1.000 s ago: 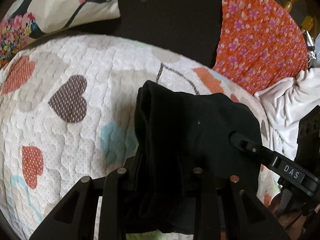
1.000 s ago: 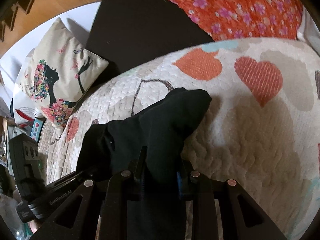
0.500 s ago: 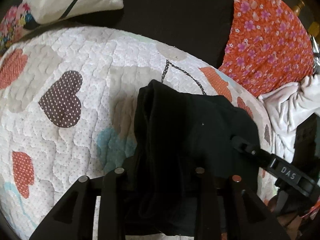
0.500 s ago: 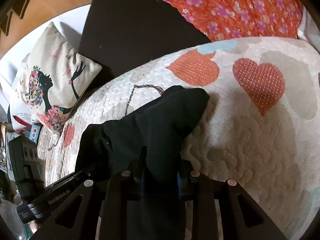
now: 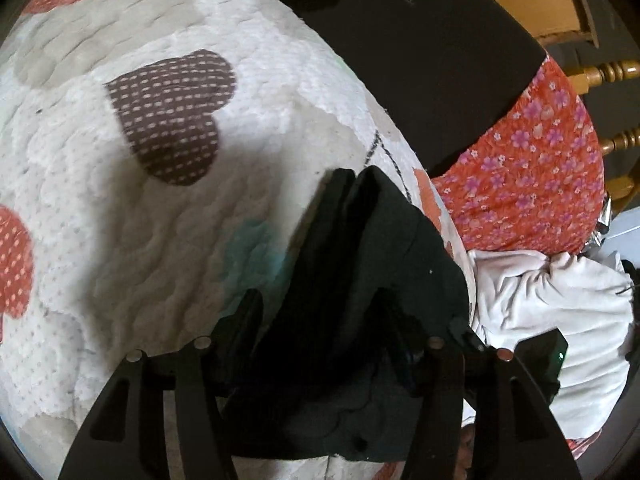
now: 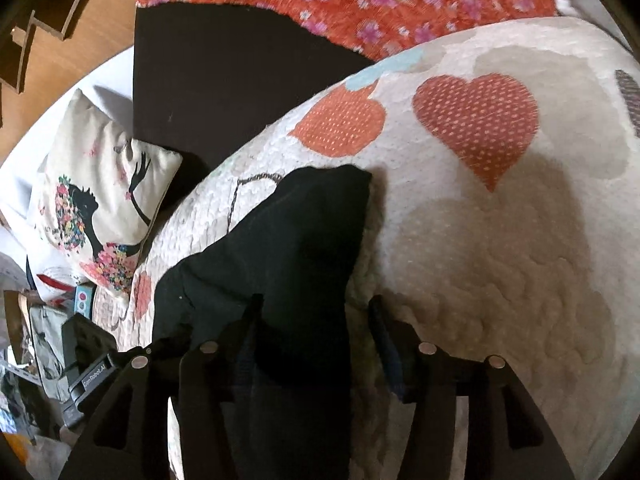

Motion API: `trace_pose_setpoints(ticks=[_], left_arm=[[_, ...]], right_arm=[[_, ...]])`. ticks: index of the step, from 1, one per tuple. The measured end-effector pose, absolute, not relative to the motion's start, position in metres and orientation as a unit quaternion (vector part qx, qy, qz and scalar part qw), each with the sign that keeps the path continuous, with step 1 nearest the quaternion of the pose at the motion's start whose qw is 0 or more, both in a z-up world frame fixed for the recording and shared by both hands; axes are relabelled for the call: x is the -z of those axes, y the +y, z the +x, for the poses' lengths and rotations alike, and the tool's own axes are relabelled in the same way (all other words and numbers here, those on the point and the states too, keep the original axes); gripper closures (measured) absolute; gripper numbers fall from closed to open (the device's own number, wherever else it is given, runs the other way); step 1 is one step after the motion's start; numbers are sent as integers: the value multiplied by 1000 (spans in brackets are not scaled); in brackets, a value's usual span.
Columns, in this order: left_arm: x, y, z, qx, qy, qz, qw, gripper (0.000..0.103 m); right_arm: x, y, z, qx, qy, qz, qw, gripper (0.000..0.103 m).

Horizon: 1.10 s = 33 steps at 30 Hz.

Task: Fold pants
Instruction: 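Lay the folded bundle flat and open both grippers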

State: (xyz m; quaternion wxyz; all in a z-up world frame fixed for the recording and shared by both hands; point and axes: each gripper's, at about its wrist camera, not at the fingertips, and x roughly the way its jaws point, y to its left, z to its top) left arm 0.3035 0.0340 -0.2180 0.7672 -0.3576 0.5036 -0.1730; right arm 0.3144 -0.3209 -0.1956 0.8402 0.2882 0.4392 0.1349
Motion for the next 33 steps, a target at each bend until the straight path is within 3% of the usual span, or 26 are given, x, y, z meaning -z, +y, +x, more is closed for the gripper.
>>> trace_pose_setpoints(ticks=[11,15,23,33], left_arm=[[206,55,289,159,494,-315,795,45],[210,46,287,140,503,-260,813,44],[196,46,276,88,505,-174,841,41],[134,55,184,48,473,-117,872,42]], right_arm=[[194,-310,256,-135,426,249,859,45],[205,-313,259,-123,434,242,859,36],[193,-322,254,-95,431,225,869,33],[152,-322,184,-78,402,217,886,31]])
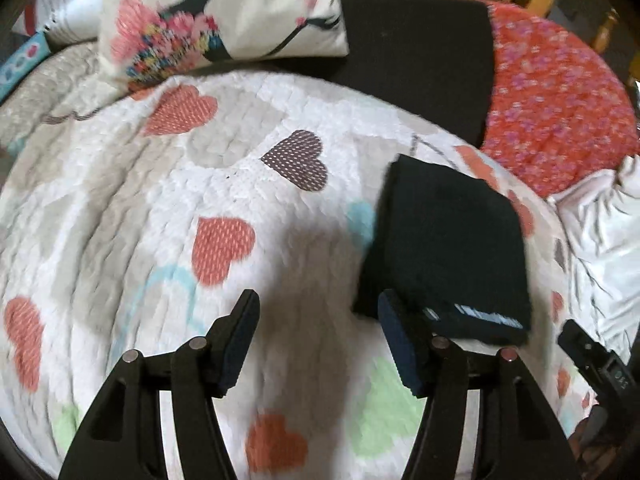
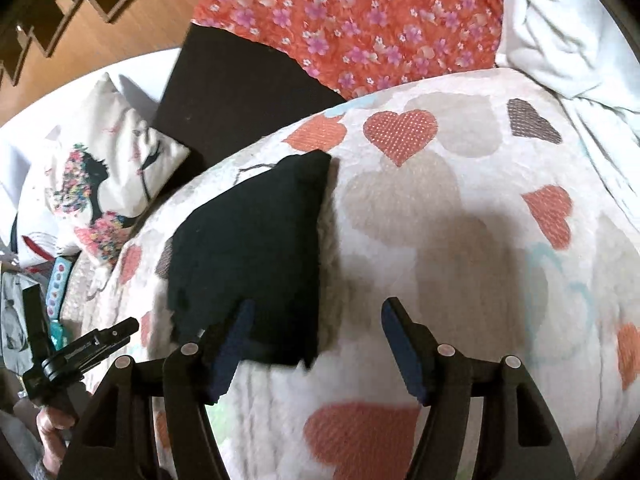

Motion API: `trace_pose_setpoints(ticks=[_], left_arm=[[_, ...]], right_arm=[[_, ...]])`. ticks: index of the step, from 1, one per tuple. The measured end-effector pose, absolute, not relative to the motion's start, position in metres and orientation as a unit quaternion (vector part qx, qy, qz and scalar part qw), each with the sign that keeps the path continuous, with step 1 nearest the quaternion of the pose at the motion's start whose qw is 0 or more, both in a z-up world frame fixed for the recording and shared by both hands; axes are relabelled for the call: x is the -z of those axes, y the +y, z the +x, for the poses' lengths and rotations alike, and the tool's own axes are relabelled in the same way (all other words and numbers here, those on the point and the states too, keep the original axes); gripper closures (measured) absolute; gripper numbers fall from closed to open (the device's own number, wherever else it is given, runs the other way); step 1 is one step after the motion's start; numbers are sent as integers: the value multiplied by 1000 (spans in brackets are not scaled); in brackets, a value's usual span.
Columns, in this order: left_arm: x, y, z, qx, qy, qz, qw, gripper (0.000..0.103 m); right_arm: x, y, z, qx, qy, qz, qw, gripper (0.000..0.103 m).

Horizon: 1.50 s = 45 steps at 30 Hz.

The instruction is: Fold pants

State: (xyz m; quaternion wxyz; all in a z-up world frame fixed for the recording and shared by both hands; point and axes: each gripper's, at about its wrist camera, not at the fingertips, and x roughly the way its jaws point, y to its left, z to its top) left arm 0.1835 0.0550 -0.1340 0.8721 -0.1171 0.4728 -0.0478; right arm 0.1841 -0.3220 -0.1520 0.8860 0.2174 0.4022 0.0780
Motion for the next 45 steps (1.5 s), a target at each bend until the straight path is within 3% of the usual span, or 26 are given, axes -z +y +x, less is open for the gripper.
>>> trace_pose_setpoints(ticks=[17,28,36,45], left_arm=[[56,19,22,25,382,-73,921,37],[-9,-3,-40,-22,265,3,964,16],[-21,-14,-51,-22,234,13,972,10],[-5,-27,-39,-20,268,24,963,10]], right_arm=[[111,-277,56,-95,375,186,903,31],[74,-258,20,-118,325,152,926,30],[65,-245,11,-125,299,108,940,27],[80,-257,18,-119,312,121,935,26]])
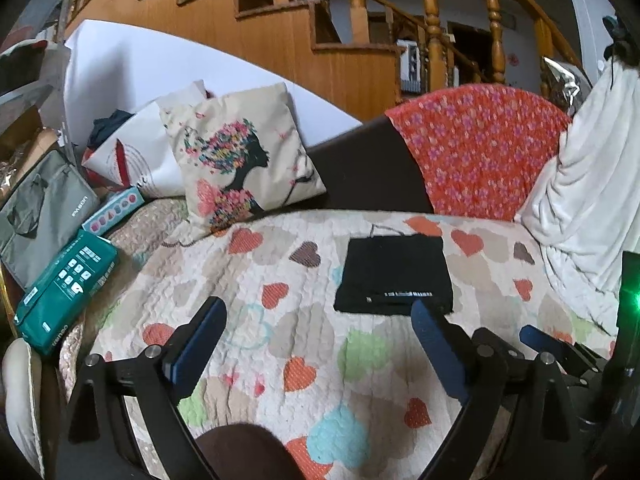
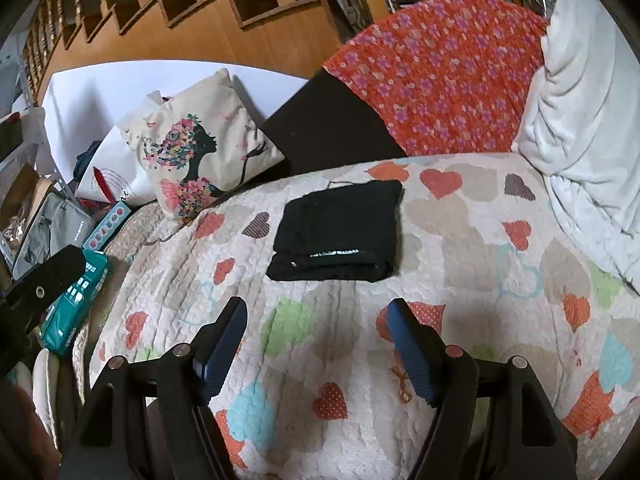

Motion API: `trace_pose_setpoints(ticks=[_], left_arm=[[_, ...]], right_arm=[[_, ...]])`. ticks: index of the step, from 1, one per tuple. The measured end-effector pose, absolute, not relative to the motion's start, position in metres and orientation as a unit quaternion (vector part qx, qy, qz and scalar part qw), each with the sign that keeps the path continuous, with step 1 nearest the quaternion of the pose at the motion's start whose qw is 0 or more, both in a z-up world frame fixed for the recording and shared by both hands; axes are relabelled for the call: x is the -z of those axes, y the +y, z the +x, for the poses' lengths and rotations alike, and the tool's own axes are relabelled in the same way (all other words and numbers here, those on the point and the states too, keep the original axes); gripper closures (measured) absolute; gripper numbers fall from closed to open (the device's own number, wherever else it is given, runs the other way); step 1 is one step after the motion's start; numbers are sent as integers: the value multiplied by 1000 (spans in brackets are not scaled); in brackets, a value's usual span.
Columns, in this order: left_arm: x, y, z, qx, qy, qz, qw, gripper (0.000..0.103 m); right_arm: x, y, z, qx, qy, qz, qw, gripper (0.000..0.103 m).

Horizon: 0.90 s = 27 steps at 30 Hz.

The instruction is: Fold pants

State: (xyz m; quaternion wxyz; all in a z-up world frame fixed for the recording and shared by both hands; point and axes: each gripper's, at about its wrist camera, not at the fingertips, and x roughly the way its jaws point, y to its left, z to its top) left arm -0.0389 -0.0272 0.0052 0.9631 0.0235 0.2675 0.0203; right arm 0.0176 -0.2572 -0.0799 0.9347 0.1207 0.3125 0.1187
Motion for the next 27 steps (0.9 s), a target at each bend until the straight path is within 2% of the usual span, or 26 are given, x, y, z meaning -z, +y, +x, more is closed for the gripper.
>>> trace_pose_setpoints(ticks=[20,27], left_arm=[[19,-41,-22,-9,308,35,951,10],[15,-36,-26,-13,282,24,959,10]], right_arm=[[104,-269,32,-112,344,137,922,25],[105,-265,32,-112,346,130,922,25]])
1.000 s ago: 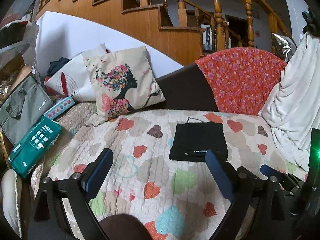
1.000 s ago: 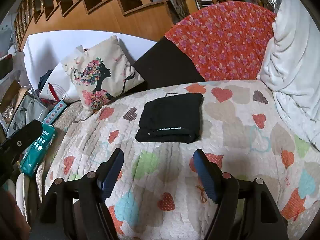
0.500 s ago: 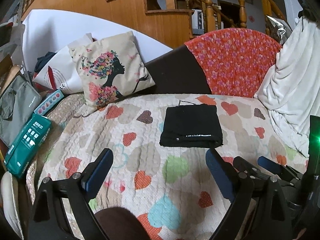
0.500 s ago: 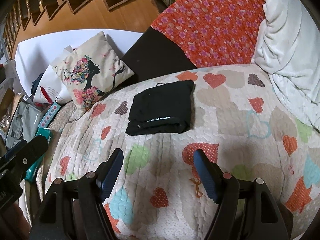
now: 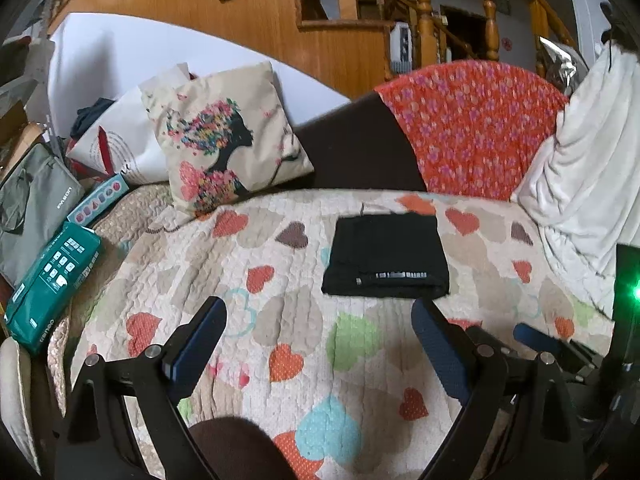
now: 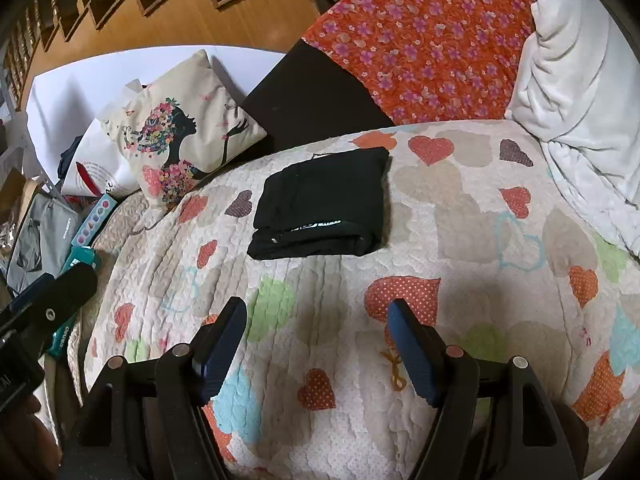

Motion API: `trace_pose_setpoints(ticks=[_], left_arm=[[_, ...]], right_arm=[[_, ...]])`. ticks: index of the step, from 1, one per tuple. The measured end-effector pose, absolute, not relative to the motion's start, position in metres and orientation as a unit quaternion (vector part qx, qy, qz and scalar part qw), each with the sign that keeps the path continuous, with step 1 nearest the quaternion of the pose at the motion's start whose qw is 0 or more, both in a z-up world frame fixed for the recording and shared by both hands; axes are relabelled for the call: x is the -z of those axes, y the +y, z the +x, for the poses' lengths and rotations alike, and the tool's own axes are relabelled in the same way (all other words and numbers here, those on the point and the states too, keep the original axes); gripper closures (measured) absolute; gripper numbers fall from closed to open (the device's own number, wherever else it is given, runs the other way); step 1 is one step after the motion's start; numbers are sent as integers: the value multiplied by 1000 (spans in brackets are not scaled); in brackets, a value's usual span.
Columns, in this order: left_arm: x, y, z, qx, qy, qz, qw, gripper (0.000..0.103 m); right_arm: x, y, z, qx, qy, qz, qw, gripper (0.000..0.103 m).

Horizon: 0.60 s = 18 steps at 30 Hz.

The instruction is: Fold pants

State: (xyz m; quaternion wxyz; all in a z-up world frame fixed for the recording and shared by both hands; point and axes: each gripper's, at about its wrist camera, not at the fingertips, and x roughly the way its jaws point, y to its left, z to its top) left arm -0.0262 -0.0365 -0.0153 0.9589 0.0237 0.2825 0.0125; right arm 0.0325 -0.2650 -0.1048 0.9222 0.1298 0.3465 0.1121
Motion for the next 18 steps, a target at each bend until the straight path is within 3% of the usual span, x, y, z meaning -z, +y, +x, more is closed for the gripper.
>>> trace_pose_setpoints(ticks=[2,5,11,18], left_arm=[[11,-34,-31,-23,261,18,965,10],[4,-29,-34,-45,242,12,969,0],[-6,-17,-36,-38,221,-8,975,0],[9,-9,-23,-21,272,-36,962,0]], right_arm=[[104,-264,32,-112,345,128,923,25],[104,-263,32,-113,344,125,924,25],[105,-260,31,-113,346,119,924,25],[106,-255,31,-116,349,110,923,25]])
